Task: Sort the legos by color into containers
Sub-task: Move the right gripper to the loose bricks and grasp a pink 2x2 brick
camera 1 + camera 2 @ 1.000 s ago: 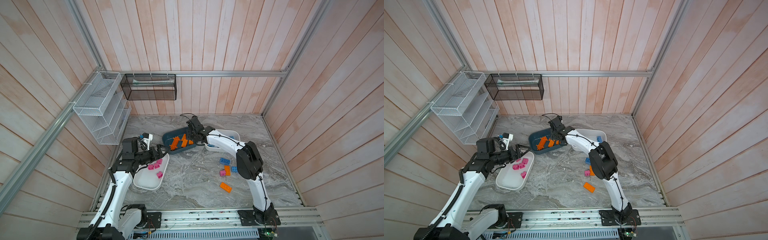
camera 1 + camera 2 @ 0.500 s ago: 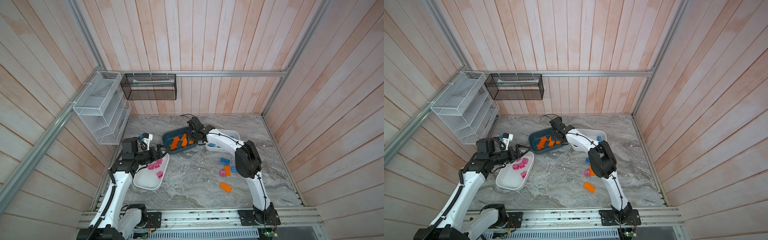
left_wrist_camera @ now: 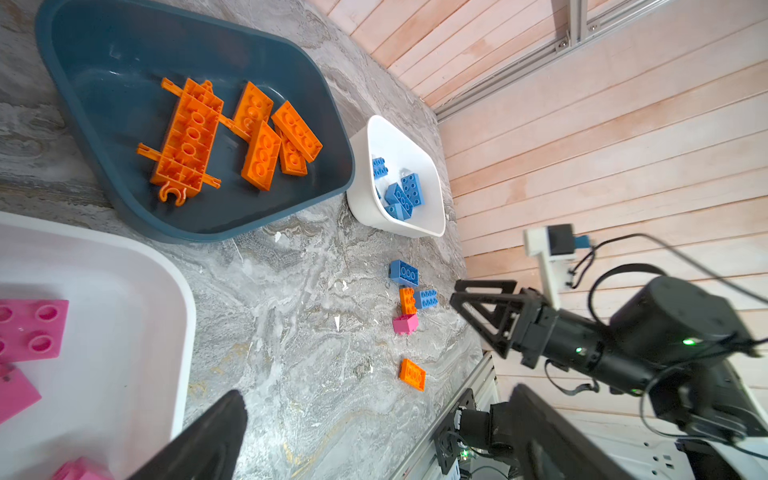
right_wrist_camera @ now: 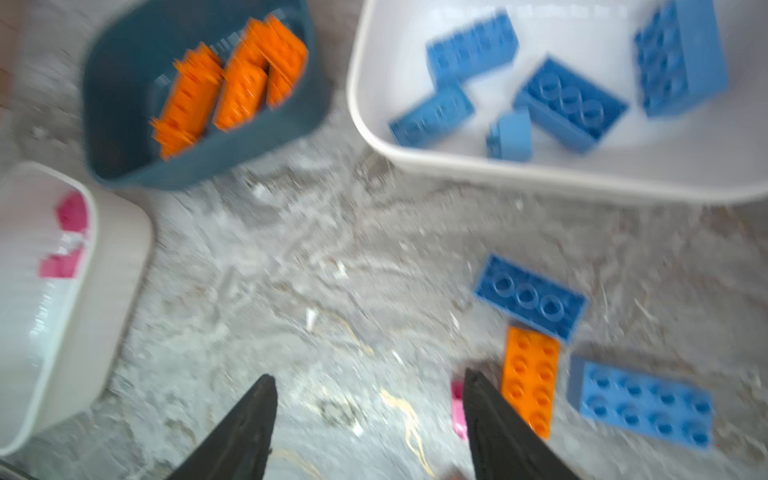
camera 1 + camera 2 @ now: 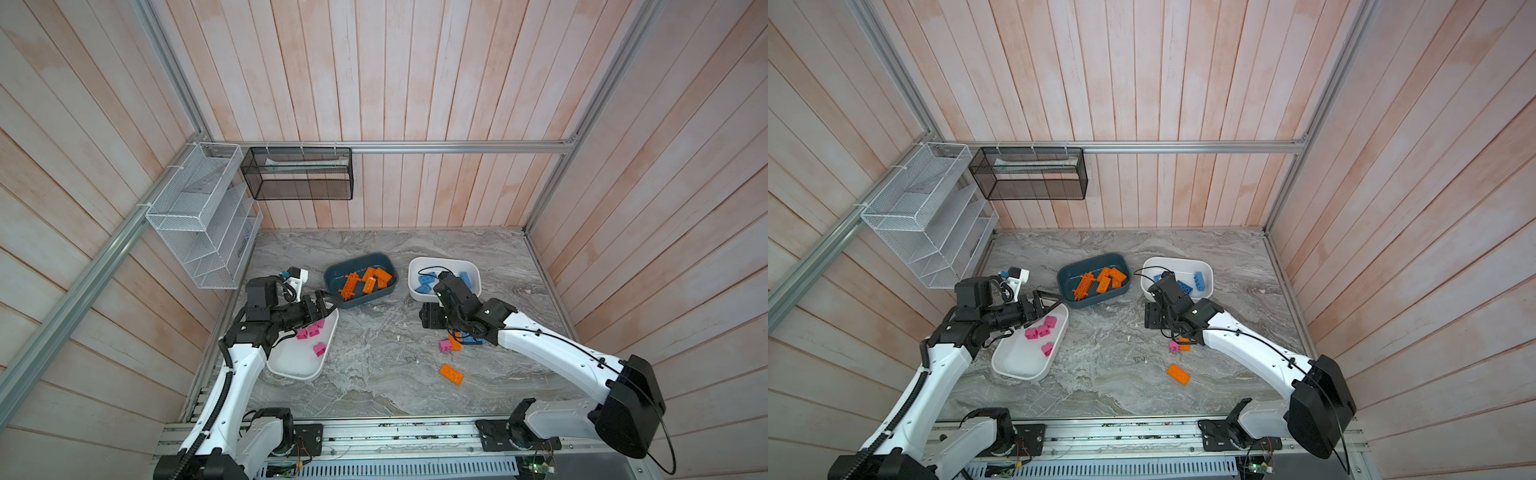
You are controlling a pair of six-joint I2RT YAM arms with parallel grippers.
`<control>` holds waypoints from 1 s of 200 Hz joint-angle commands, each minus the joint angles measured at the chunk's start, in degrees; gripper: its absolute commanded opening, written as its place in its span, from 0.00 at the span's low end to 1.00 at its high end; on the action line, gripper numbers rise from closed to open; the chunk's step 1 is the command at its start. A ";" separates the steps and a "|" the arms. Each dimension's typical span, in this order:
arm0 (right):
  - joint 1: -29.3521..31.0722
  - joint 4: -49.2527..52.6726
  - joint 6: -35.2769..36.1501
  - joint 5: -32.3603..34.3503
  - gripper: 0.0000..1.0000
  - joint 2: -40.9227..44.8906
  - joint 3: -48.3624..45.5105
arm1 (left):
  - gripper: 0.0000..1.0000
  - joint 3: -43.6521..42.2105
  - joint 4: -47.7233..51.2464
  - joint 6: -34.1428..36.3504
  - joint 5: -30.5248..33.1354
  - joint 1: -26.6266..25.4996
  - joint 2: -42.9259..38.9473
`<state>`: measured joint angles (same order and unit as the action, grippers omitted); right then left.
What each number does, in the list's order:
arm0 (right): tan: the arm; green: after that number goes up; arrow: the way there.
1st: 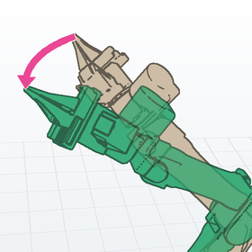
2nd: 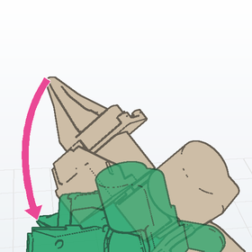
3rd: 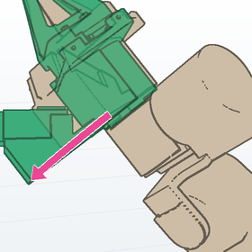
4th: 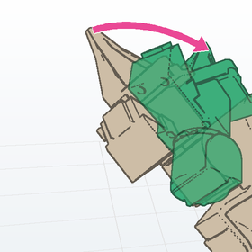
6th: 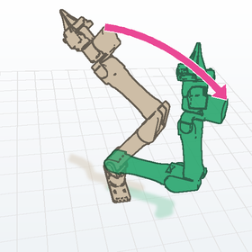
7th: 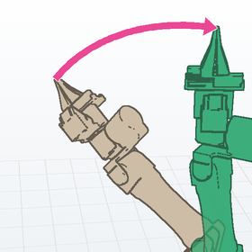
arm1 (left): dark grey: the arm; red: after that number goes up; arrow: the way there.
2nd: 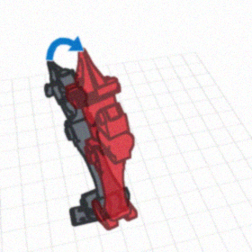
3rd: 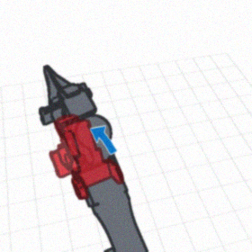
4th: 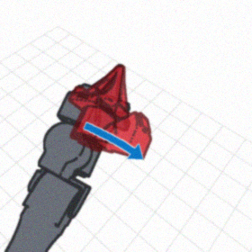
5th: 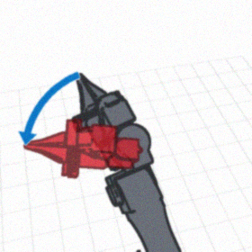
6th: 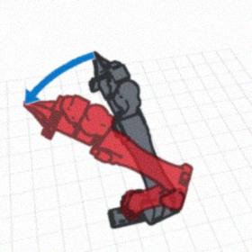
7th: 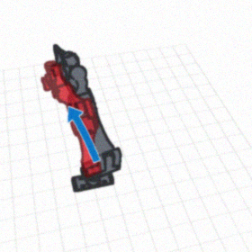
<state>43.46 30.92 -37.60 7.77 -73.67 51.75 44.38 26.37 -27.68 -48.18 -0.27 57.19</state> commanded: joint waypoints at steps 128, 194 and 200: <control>-1.27 -7.16 6.31 2.69 0.51 -7.43 -10.83 | 1.00 -1.07 -2.20 -1.35 -1.76 -2.30 -1.16; -1.25 -6.12 5.90 0.76 0.38 -10.68 -9.65 | 1.00 -0.84 -1.52 -0.84 -1.48 -2.27 -1.30; -1.27 -5.75 5.88 0.61 0.38 -10.79 -9.65 | 1.00 -0.81 -1.40 -0.80 -1.45 -2.27 -1.36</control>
<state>42.48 23.75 -31.48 9.06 -83.77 41.17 43.11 24.53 -29.58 -49.19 -2.33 56.80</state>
